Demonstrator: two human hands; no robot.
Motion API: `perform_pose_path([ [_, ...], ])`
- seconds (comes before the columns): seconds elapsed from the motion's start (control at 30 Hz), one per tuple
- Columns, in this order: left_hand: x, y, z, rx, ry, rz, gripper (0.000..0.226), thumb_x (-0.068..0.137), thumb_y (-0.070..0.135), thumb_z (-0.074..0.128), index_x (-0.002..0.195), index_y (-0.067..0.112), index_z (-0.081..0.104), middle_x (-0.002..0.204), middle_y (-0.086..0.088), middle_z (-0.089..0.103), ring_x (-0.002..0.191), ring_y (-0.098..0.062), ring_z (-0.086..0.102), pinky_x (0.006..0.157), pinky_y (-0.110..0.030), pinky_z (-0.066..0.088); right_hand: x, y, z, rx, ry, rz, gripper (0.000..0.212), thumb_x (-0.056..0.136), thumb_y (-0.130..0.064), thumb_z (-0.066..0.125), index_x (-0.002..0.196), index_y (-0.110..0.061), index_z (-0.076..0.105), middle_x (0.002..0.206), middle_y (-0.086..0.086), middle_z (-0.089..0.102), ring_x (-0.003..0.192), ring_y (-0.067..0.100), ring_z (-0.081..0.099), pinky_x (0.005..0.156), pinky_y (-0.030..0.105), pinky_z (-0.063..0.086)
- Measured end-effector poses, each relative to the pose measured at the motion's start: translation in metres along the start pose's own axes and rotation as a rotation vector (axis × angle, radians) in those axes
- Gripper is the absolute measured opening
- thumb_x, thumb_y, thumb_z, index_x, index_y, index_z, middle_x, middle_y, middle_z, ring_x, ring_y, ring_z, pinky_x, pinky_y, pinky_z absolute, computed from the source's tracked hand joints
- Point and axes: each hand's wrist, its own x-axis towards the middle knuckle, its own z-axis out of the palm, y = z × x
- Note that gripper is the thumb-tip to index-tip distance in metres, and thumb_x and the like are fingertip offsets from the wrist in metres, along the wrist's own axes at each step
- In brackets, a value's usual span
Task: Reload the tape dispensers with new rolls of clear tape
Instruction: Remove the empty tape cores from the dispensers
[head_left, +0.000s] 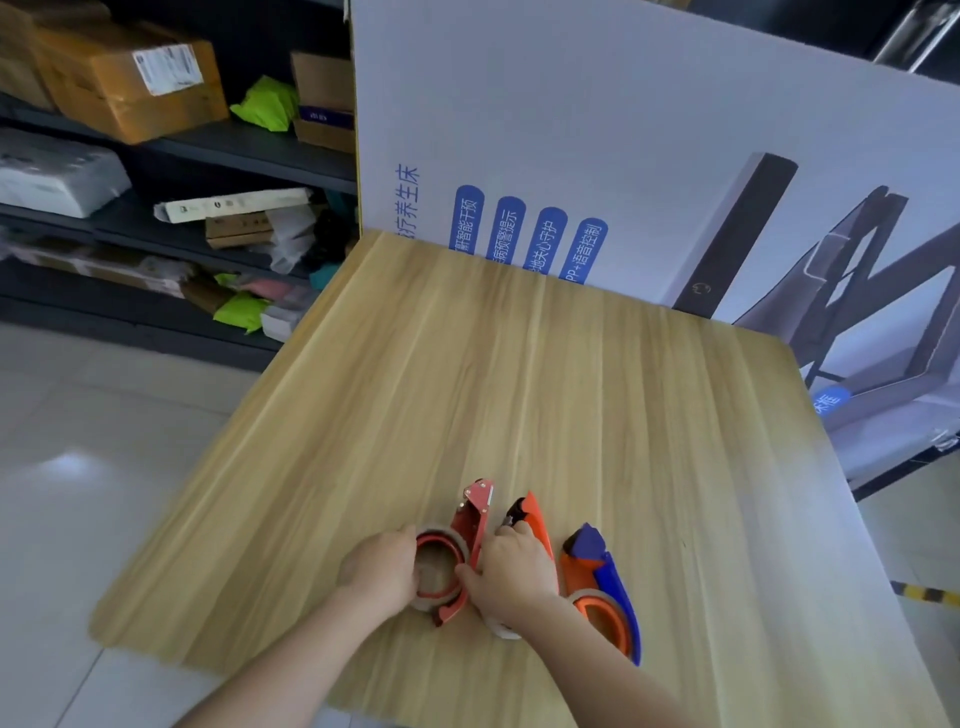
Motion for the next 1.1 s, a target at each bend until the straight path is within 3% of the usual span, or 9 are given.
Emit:
perform_pose_path([
  [0.17,0.012,0.004,0.002,-0.075,0.037,-0.052,0.021,0.092,0.017,0.047,0.111,0.016,0.056,0.103,-0.004,0.067,0.093,-0.025,0.065,0.068,-0.033,0.05,0.007,0.002,-0.005,0.127,-0.024,-0.019,0.029,0.093,-0.042,0.046,0.085,-0.015,0.051,0.089,0.006,0.052,0.106,0.025,0.048,0.085,0.032,0.04],
  [0.37,0.022,0.002,-0.007,-0.36,0.234,-0.088,0.021,0.091,0.024,0.047,0.108,0.022,0.061,0.097,-0.002,0.071,0.089,-0.025,0.067,0.071,-0.033,0.052,0.016,0.004,-0.029,0.803,-0.013,0.087,0.041,0.089,-0.049,0.056,0.111,-0.016,0.061,0.104,0.003,0.069,0.099,0.02,0.065,0.079,0.028,0.049],
  [0.43,0.024,0.008,-0.022,-0.466,0.324,-0.092,0.014,0.093,0.024,0.05,0.101,0.018,0.06,0.087,-0.004,0.07,0.08,-0.026,0.067,0.061,-0.032,0.049,0.021,0.003,-0.037,1.108,-0.077,0.102,0.046,0.079,-0.058,0.064,0.103,-0.019,0.061,0.1,0.007,0.073,0.09,0.022,0.071,0.083,0.035,0.058],
  [0.53,0.029,0.013,-0.042,-0.611,0.41,-0.086,0.005,0.093,0.021,0.053,0.094,0.019,0.058,0.076,-0.001,0.067,0.069,-0.021,0.064,0.061,-0.037,0.052,0.034,0.0,-0.048,1.231,0.007,0.067,0.057,0.062,-0.061,0.076,0.094,-0.015,0.066,0.092,0.018,0.072,0.085,0.034,0.072,0.076,0.052,0.057],
  [0.63,0.029,0.013,-0.057,-0.723,0.455,-0.027,0.017,0.096,0.026,0.052,0.112,0.023,0.054,0.09,0.002,0.069,0.079,-0.015,0.067,0.071,-0.04,0.055,0.043,-0.005,-0.065,1.283,0.082,0.029,0.049,0.061,-0.053,0.08,0.089,-0.015,0.068,0.09,0.019,0.072,0.084,0.037,0.071,0.073,0.054,0.057],
  [0.7,0.025,0.013,-0.064,-0.622,0.625,0.076,0.035,0.098,0.032,0.045,0.131,0.018,0.045,0.116,0.006,0.056,0.104,-0.01,0.055,0.087,-0.033,0.048,0.047,-0.007,-0.076,1.318,0.095,0.006,0.047,0.064,-0.051,0.08,0.09,-0.014,0.068,0.088,0.017,0.073,0.081,0.034,0.072,0.074,0.052,0.059],
  [0.8,0.017,0.011,-0.074,-0.326,0.817,0.33,0.033,0.091,0.03,0.044,0.118,0.017,0.058,0.118,0.004,0.053,0.112,-0.012,0.049,0.093,-0.03,0.04,0.055,-0.009,-0.089,1.381,0.09,0.003,0.038,0.071,-0.044,0.081,0.09,-0.014,0.068,0.084,0.009,0.073,0.075,0.022,0.074,0.075,0.04,0.061],
  [0.93,0.025,0.0,-0.08,-0.168,0.73,0.469,0.018,0.076,0.031,0.062,0.092,0.023,0.062,0.1,0.007,0.059,0.1,-0.015,0.056,0.083,-0.029,0.042,0.063,-0.013,-0.1,1.404,0.103,-0.011,0.035,0.074,-0.039,0.08,0.087,-0.009,0.067,0.075,0.005,0.069,0.067,0.018,0.072,0.068,0.033,0.059],
  [1.1,0.048,-0.015,-0.098,-0.221,0.705,0.507,0.019,0.088,0.034,0.053,0.082,0.023,0.067,0.083,0.012,0.064,0.085,-0.009,0.056,0.071,-0.027,0.044,0.077,-0.021,-0.107,1.432,0.119,0.011,0.031,0.076,-0.036,0.08,0.086,-0.009,0.067,0.075,0.01,0.07,0.065,0.014,0.07,0.063,0.025,0.057],
])
